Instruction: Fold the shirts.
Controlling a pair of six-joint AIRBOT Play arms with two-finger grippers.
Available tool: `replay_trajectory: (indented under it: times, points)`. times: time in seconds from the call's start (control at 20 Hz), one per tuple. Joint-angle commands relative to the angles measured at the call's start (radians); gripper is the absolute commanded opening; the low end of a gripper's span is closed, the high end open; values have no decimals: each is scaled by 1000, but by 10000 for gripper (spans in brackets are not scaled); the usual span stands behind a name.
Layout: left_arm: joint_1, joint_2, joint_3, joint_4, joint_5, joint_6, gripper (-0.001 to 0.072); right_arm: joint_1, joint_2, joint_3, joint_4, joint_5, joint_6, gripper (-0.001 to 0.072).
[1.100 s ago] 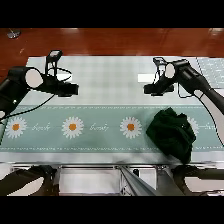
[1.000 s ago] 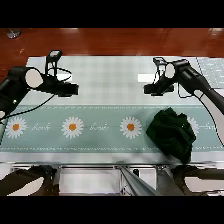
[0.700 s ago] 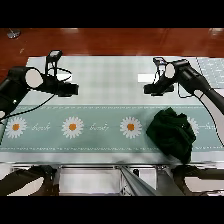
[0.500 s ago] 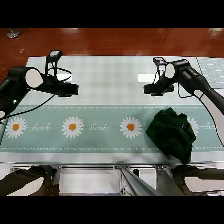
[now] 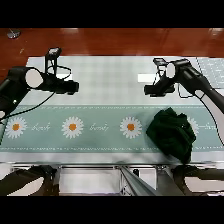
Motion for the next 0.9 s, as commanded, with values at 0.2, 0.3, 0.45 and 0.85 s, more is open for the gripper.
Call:
replay_trajectory:
  times: [0.2, 0.3, 0.45, 0.85]
  points:
    - [4, 21, 43, -2, -279, 86, 705, 0, 222, -5, -214, 250, -59, 619]
    - [3, 84, -5, -8, -319, 87, 705, -33, 343, -48, -250, 262, -32, 619]
    - [-10, 282, -172, -117, -275, 66, 705, -132, 564, -247, -236, 242, 31, 619]
    - [-90, 627, -596, -213, -101, -38, 705, -192, 805, -851, 9, 29, 119, 619]
